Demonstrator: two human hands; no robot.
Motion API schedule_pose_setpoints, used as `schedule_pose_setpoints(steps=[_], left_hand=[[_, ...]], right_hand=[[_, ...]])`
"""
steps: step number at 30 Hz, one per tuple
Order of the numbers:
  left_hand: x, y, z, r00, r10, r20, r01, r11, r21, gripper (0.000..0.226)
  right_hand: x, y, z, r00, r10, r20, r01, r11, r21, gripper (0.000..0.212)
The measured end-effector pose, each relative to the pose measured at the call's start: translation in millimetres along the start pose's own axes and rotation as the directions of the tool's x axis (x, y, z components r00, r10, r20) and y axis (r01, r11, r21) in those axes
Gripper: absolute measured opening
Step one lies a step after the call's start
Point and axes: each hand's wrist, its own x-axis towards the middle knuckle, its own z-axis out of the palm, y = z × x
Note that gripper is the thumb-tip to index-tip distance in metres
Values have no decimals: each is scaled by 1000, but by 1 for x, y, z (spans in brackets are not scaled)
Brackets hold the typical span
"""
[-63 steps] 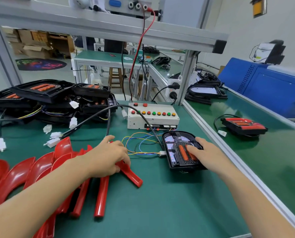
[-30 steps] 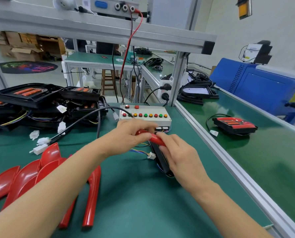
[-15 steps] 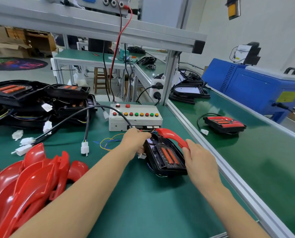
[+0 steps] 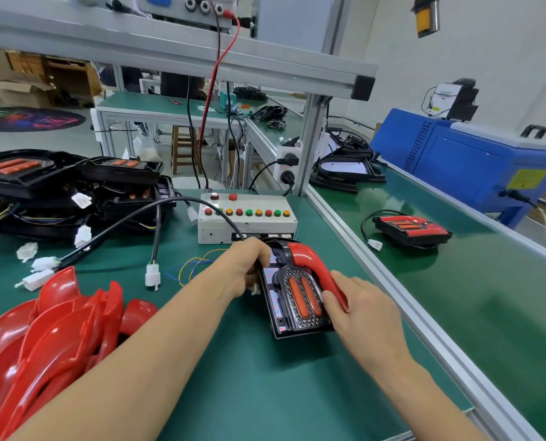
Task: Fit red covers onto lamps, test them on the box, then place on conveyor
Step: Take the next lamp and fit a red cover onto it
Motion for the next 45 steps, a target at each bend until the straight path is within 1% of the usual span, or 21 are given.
schedule_pose_setpoints(steps=[3,4,7,10,13,16,17,19,23,27,29,34,36,38,40,42,43,44,45], left_hand=[[0,2,3,993,-43,110,51,996,-73,9],[2,3,4,990,-46,135,59,994,-97,10],[7,3,5,984,-60,167,83,987,-136,20],[8,4,4,973,-76,218,115,978,-172,19],[10,7,1,967,-61,249,105,980,-168,19],[7,12,2,961,-60,272,86,993,-86,38],[7,13,2,961,-62,270,82,995,-61,41],[8,15,2,965,-74,253,87,995,-40,38],[12,19,-2,970,-99,223,116,991,-63,28],[13,21,-4,973,-83,217,98,994,-58,20],[13,23,-6,970,-81,228,98,993,-66,15],[11,24,-6,978,-3,210,12,999,-41,10],[9,22,-6,975,37,221,-27,998,-48,10],[9,20,-8,968,80,240,-65,995,-70,11],[10,17,-10,961,108,253,-90,993,-80,13],[11,14,-12,958,116,263,-96,992,-87,15],[11,14,-14,955,115,273,-94,991,-91,16],[11,14,-15,951,115,287,-92,991,-93,18],[11,14,-15,946,116,304,-91,991,-94,21]], right_hand=[[-3,2,4,1000,-4,15,3,999,44,21],[-4,3,4,1000,-8,12,7,997,74,22],[-4,7,3,999,-36,19,33,991,132,22],[-3,12,3,998,-57,31,50,981,188,28],[-5,15,3,997,-71,20,63,964,260,35],[-5,14,6,997,-79,18,73,968,238,40],[-5,13,7,997,-77,11,72,969,236,40],[-5,12,6,997,-78,1,76,969,237,42],[-9,10,5,996,-91,-1,89,971,224,49],[-9,6,3,998,-68,4,67,982,177,52],[-9,3,1,998,-70,10,67,984,167,49],[-12,-7,-2,993,-105,-49,108,993,56,30],[-12,-10,-2,991,-117,-68,120,992,31,29],[-11,-8,0,991,-128,-32,129,991,45,34],[-9,-2,3,990,-144,2,142,980,137,37],[-6,5,3,994,-112,2,106,943,315,39],[-4,7,3,998,-62,5,54,903,425,41],[-4,10,3,999,8,43,-30,836,548,45],[-2,11,4,987,81,139,-153,729,667,50]])
